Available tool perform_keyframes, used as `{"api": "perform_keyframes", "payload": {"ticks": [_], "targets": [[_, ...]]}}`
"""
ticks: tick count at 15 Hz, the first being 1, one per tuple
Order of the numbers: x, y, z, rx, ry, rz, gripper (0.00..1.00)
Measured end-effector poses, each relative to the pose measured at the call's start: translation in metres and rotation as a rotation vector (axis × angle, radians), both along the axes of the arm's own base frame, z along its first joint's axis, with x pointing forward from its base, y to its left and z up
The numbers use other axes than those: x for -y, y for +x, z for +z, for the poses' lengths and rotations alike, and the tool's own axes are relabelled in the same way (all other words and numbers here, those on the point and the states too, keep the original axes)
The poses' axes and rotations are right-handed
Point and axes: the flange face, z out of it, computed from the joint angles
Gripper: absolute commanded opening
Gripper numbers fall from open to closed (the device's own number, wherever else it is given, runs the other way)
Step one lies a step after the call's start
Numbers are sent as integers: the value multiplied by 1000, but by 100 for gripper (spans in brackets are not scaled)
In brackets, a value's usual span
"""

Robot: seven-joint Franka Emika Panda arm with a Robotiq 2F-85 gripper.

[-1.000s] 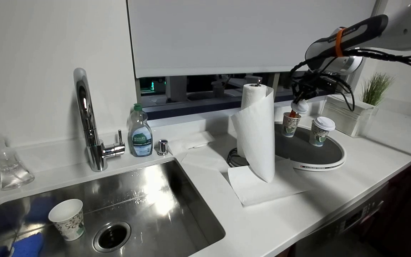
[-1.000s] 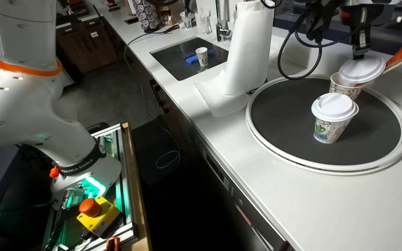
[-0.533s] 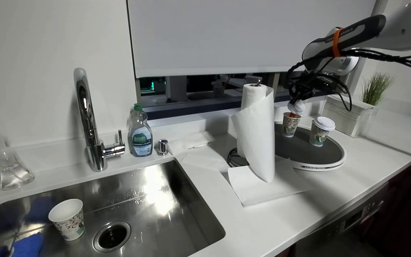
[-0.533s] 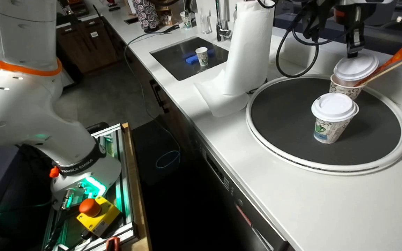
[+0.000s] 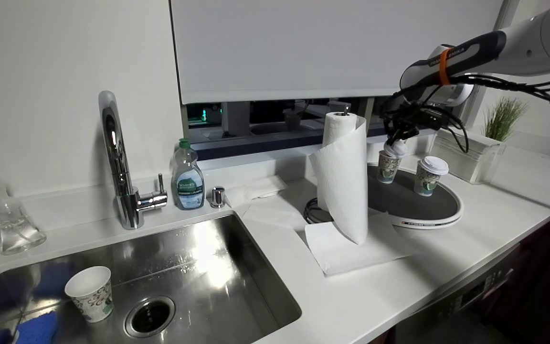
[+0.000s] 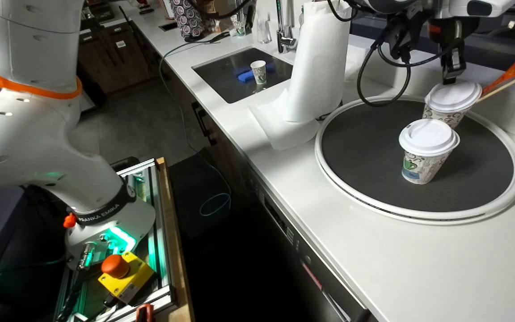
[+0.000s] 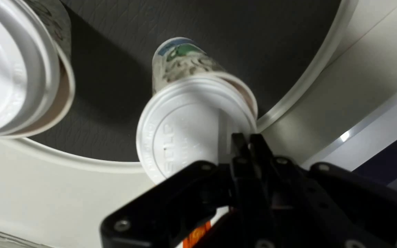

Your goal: Pick up the lid white and place it on the cup without a lid

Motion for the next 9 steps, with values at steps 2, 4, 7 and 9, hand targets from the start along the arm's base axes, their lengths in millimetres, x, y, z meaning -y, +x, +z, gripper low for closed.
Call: {"api": "perform_keyframes", "payload": {"ticks": [2,4,7,9], "targets": [[0,4,-1,-2,-3,5,2],[-2,8,0,-9,0,11,2],[-5,12,5,-20,6,22,2],[-7,14,8,-27,9,28,2]]}}
